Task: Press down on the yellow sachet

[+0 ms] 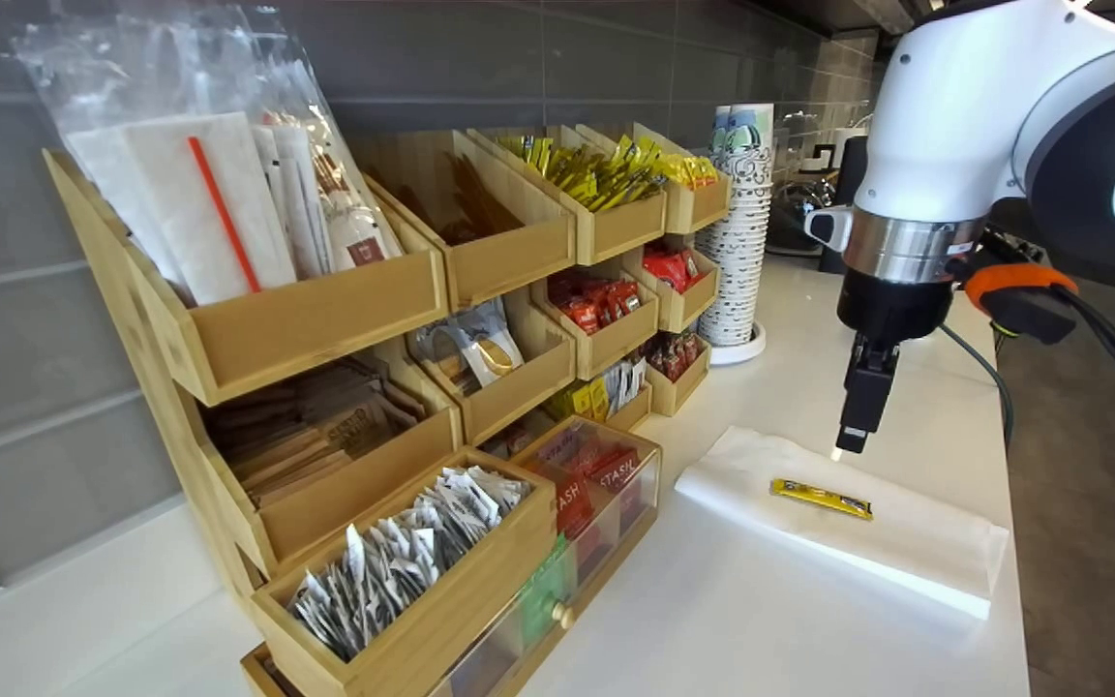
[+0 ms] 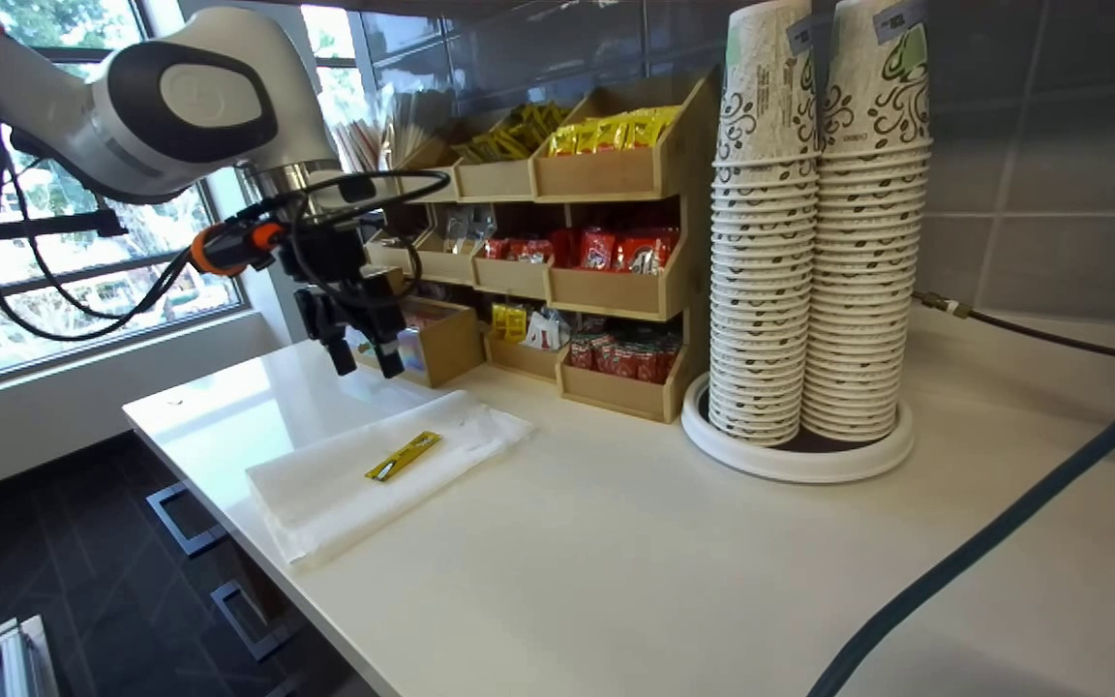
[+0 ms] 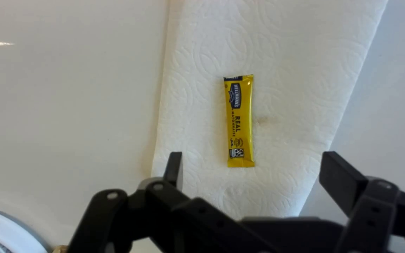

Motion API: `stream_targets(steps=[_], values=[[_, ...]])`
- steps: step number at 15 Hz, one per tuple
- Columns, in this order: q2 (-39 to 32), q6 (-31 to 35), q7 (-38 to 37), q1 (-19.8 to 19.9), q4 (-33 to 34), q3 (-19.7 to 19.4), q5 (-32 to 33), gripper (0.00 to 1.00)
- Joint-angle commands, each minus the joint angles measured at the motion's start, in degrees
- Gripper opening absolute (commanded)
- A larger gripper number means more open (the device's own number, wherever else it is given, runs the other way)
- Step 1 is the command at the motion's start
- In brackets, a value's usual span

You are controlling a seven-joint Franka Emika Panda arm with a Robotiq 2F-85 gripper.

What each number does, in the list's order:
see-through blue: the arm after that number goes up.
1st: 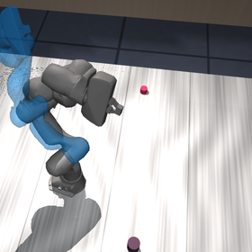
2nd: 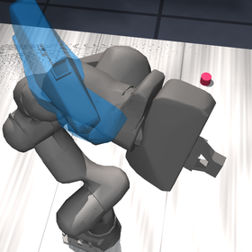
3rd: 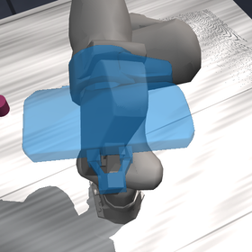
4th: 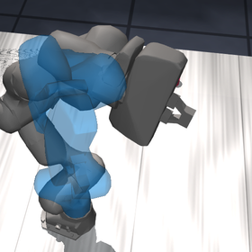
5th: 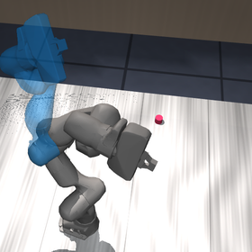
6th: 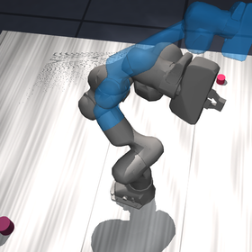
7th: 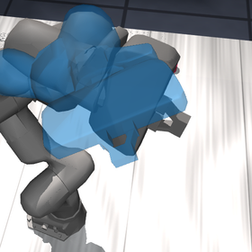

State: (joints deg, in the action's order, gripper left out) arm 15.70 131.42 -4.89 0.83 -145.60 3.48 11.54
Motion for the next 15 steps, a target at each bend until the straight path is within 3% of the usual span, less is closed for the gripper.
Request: stream_targets(steps=[1, 6, 14, 15], values=[[0.31, 3.10, 0.45, -0.19, -1.25, -0.91, -0.97, 1.00], [-0.51, 8.26, 1.04, -0.17, -3.30, -2.28, -3.01, 1.00], [-3.97, 10.79, 0.62, -0.36, -3.88, -2.37, -6.13, 1.00], [-4.33, 10.90, 0.60, -0.36, -3.84, -2.35, -6.21, 0.96]])
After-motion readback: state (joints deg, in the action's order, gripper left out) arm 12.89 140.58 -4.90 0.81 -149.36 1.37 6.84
